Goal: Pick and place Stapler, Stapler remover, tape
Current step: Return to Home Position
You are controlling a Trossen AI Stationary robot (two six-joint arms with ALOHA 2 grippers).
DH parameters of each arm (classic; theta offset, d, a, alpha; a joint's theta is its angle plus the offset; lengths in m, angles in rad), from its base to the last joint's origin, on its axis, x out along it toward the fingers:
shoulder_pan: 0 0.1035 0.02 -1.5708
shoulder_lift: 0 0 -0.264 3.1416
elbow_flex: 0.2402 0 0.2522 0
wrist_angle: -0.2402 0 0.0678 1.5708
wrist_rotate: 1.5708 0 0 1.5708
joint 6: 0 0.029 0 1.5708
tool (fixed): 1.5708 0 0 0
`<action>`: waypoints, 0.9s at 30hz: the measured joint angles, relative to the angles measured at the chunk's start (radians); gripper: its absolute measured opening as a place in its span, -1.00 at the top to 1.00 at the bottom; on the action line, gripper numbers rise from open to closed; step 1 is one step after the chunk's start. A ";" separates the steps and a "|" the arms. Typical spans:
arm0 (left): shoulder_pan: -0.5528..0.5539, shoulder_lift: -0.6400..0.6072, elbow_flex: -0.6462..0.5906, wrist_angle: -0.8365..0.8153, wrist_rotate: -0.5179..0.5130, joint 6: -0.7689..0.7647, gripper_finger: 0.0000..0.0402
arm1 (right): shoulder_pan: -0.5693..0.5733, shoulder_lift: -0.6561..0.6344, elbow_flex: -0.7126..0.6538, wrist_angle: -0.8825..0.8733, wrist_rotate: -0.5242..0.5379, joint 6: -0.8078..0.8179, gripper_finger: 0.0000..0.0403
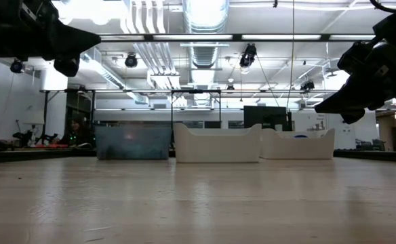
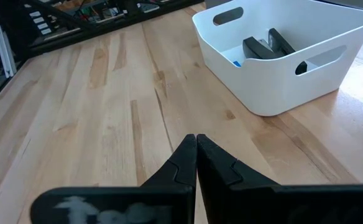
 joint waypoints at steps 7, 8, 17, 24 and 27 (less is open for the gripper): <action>0.000 0.000 0.000 0.000 0.000 0.000 0.90 | 0.000 0.000 0.000 0.000 0.000 0.000 0.96; 0.000 0.000 0.000 0.000 0.000 0.000 0.90 | 0.000 0.000 0.000 0.000 0.000 0.000 0.96; 0.000 0.000 0.000 0.000 0.000 0.000 0.87 | 0.000 0.000 0.000 0.000 0.000 0.000 0.96; 0.000 0.000 0.000 0.000 0.000 0.000 0.90 | 0.000 0.000 0.000 0.000 0.000 0.000 0.96; 0.000 0.000 0.000 0.000 0.000 0.000 0.89 | 0.000 0.000 0.000 0.000 0.000 0.000 0.96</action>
